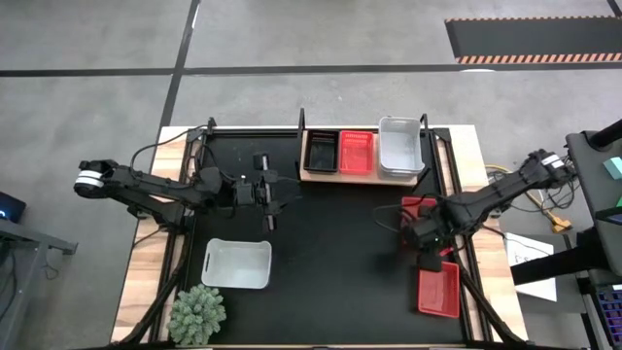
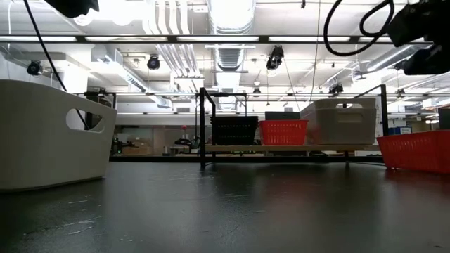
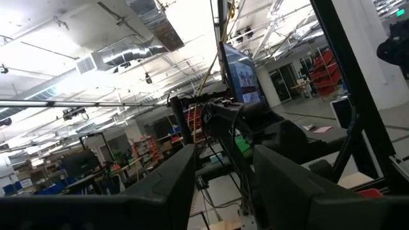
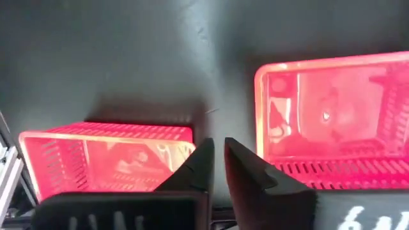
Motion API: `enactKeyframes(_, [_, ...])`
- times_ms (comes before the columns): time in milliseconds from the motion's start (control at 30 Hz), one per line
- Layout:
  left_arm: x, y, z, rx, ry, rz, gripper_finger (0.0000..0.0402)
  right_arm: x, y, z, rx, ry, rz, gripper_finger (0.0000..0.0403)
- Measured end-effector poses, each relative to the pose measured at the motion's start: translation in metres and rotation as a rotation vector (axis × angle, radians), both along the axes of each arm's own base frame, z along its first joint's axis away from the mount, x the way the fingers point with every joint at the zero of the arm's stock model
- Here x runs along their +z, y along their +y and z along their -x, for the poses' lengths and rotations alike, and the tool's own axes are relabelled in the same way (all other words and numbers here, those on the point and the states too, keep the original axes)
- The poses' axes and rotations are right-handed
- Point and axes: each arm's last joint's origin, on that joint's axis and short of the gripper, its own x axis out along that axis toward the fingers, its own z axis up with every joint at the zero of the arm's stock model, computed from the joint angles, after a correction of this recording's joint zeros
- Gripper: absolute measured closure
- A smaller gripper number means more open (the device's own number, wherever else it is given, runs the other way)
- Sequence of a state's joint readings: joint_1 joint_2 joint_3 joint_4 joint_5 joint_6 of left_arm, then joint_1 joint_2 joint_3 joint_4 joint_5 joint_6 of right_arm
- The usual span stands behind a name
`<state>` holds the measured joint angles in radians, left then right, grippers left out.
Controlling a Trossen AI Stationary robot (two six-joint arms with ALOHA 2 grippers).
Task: Stack baskets on shelf by color
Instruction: Stack the top red bin into the top of the red bins on the shelf
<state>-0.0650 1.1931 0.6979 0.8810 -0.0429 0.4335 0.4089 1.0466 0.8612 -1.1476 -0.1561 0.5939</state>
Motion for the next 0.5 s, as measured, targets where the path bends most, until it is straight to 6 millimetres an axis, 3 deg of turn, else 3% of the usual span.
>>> enactKeyframes(500, [0.0,0.0,0.0,0.007,0.0,-0.017,0.0259,-0.0077,0.0008,-0.0013,-0.098,0.039,0.036,0.024])
